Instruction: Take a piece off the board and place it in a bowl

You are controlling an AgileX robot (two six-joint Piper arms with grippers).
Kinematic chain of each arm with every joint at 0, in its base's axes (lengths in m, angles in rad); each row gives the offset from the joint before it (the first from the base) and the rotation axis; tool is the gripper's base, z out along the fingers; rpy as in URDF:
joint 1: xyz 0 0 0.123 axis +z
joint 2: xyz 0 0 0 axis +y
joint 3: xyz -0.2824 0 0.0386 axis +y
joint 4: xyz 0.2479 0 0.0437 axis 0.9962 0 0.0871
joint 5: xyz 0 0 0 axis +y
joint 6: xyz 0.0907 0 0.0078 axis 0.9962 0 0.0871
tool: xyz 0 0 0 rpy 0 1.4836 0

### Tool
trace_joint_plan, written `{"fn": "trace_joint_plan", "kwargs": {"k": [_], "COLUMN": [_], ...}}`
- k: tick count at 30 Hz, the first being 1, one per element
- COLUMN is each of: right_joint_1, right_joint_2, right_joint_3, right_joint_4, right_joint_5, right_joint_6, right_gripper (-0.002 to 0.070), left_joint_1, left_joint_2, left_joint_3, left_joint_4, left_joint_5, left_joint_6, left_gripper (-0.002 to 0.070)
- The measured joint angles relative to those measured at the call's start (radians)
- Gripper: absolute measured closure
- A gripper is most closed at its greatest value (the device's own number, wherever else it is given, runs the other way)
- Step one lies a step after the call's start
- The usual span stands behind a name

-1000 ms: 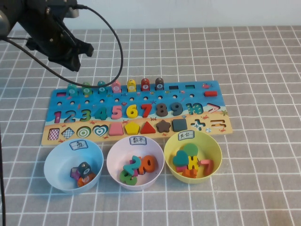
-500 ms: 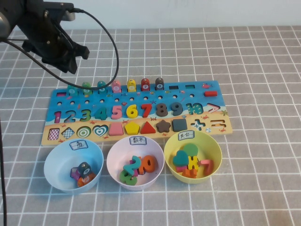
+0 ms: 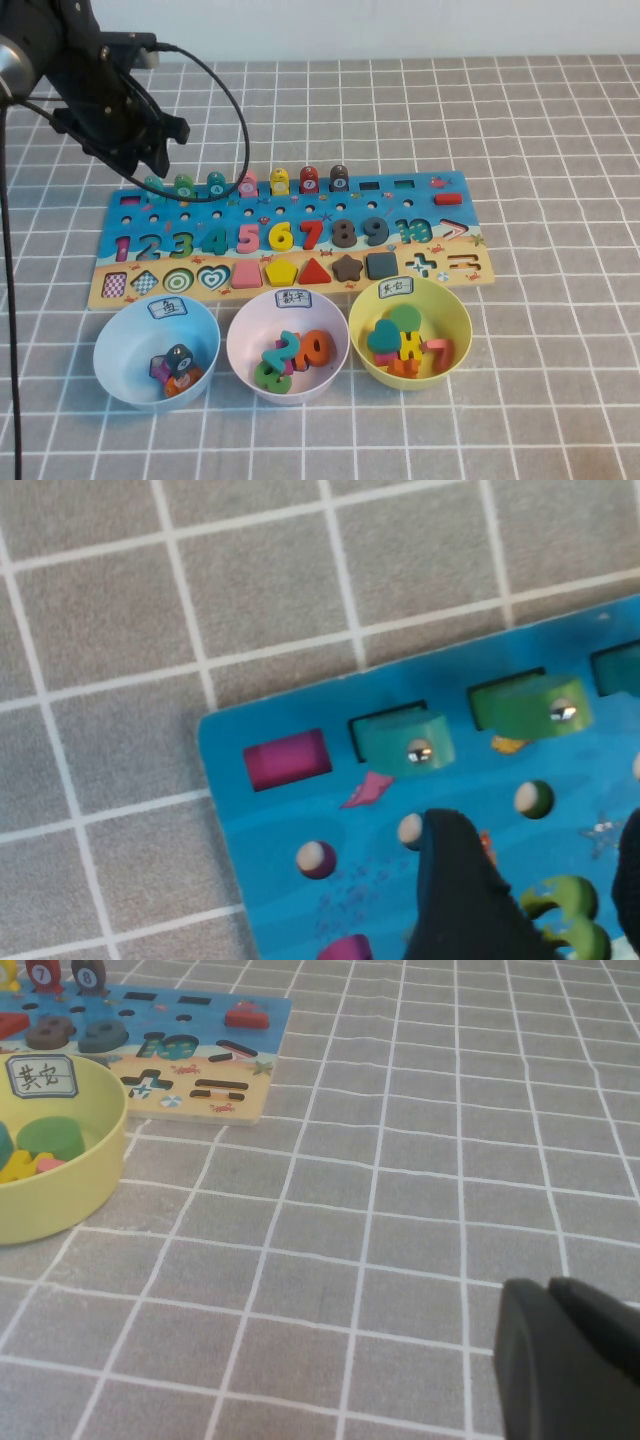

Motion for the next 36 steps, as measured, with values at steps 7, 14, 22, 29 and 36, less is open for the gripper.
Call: {"fn": "trace_joint_plan", "kwargs": {"k": [7, 14, 22, 29, 36], "right_joint_1": [0.0, 0.0, 0.0, 0.0, 0.0], "right_joint_2": [0.0, 0.0, 0.0, 0.0, 0.0], "right_joint_3": [0.0, 0.0, 0.0, 0.0, 0.0], "right_joint_4": [0.0, 0.0, 0.0, 0.0, 0.0], "right_joint_5": [0.0, 0.0, 0.0, 0.0, 0.0], "right_joint_6": [0.0, 0.0, 0.0, 0.0, 0.0], "right_gripper": [0.0694, 0.0694, 0.0694, 0.0694, 0.0694], "left_joint_1": [0.008, 0.008, 0.008, 0.008, 0.008], "left_joint_2": [0.019, 0.029, 0.054, 0.061, 0.095], "left_joint_3": [0.0, 0.0, 0.0, 0.0, 0.0], "left_joint_4": [0.033, 0.033, 0.008, 0.014, 0.016], "left_joint_5": [0.0, 0.0, -0.018, -0.028, -0.041], "left_joint_6": [-0.009, -0.041, -0.045, -0.047, -0.047], "left_gripper": [0.0382, 0.0382, 0.0382, 0.0381, 0.0381]}}
